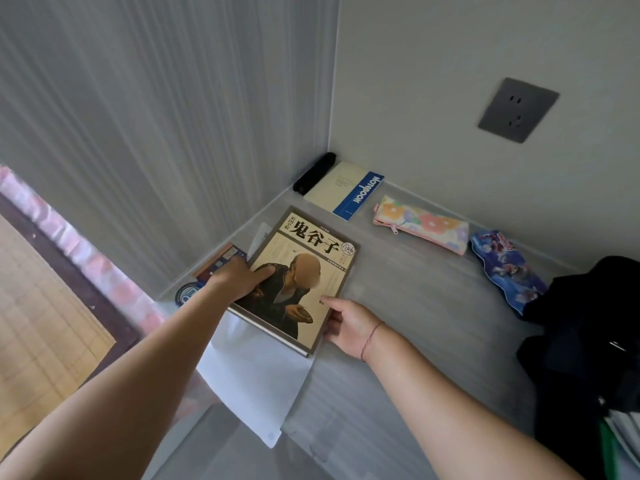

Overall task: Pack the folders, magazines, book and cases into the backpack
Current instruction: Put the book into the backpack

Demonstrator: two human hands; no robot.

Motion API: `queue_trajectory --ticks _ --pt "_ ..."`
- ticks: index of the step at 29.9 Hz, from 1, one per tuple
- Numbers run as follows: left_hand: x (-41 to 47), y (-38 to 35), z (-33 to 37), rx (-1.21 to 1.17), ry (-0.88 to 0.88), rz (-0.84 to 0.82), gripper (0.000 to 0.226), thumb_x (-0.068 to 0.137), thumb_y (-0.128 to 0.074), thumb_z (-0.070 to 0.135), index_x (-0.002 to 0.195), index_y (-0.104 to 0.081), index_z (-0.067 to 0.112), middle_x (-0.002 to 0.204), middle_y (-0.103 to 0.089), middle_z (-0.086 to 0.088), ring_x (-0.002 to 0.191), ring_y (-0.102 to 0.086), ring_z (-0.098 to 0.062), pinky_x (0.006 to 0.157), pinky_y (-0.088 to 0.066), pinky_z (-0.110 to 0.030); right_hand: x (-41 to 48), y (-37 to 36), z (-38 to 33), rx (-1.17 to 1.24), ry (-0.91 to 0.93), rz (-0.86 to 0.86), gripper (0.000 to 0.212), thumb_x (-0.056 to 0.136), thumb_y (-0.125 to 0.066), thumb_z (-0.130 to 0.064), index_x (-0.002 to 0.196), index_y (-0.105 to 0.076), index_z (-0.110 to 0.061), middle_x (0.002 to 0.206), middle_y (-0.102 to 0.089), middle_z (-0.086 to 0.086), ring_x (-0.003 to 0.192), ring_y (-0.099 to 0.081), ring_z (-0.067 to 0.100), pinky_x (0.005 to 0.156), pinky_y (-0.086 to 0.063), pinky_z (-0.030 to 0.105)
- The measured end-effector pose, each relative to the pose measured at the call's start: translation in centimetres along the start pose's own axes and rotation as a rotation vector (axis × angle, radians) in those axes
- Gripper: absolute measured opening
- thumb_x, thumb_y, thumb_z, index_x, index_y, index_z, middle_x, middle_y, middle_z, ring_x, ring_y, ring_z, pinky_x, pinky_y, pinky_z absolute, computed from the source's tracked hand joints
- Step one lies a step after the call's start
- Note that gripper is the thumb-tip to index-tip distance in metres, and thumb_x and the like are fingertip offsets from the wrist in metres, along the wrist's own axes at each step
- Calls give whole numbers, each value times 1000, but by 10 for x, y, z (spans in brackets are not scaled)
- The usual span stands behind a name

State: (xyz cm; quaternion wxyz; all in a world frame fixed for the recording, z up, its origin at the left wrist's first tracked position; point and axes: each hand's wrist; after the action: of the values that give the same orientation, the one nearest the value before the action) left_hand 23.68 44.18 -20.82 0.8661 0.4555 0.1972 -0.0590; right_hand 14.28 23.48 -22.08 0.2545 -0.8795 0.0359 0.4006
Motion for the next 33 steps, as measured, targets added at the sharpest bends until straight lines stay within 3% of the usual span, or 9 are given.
queue_trajectory --ticks 3,6,10,13,16,20,23,27,33 --pt "-3 7 5 182 35 -69 60 87 -45 61 120 -56 13 99 -62 -2 86 -61 -15 68 -46 -19 -2 -1 3 1 19 -2 27 90 -58 -13 118 -58 -13 113 -65 11 110 -59 29 99 -47 44" --pt "-9 7 6 325 -6 19 70 85 -41 68 127 -53 14 134 -39 -12 120 -43 -29 98 -44 -35 -6 -2 5 17 36 0 20 91 -57 -12 110 -61 -16 109 -66 9 104 -60 27 91 -51 42" --pt "-21 5 20 109 -59 92 71 76 -55 68 117 -55 10 118 -49 -11 96 -57 -24 73 -54 -32 -10 -1 6 40 39 38 12 90 -59 -13 101 -59 -18 103 -64 10 97 -59 27 83 -52 40" --pt "-30 9 34 -14 -54 4 52 76 -64 60 103 -51 18 90 -58 1 71 -58 -14 50 -40 -20 -15 0 9 77 38 59 15 89 -60 -13 103 -57 -17 102 -62 12 97 -59 29 84 -51 43" --pt "-39 11 42 -197 15 -71 45 73 -72 51 99 -50 21 80 -61 4 68 -61 -13 51 -44 -20 -24 1 11 100 55 73 27 88 -62 -14 114 -55 -17 108 -61 14 102 -57 32 92 -49 48" --pt "-63 10 53 -326 16 -93 53 68 -74 54 104 -48 24 87 -65 -1 72 -67 -18 55 -51 -22 -40 12 1 68 184 74 39 90 -59 -26 127 -47 -25 113 -60 9 103 -57 27 75 -52 41" --pt "-90 5 74 -522 -26 -166 55 69 -75 51 109 -51 21 92 -70 -4 72 -73 -19 53 -56 -25 -64 35 -23 -44 294 154 44 92 -55 -34 133 -44 -23 122 -61 8 114 -55 29 95 -48 49" --pt "-130 -21 115 -755 -82 -342 55 74 -74 45 115 -50 19 98 -72 -8 72 -74 -19 53 -57 -27 -130 85 -51 -142 458 219 43 91 -58 -25 132 -50 -17 108 -67 2 98 -63 21 71 -52 34" --pt "-189 -96 184 -731 -43 -699 45 75 -73 47 106 -57 19 86 -77 -6 78 -74 -22 62 -59 -32 -248 175 -31 -99 616 263 45 77 -69 -15 114 -58 -39 105 -74 -4 90 -73 14 63 -58 25"
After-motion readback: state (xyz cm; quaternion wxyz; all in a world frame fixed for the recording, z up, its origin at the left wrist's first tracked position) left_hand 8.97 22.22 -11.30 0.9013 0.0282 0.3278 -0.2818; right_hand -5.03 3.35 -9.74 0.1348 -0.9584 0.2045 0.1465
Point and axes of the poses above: each hand's wrist, its own x-axis towards the middle knuckle, its own y-axis out of the back of the hand, z = x × y
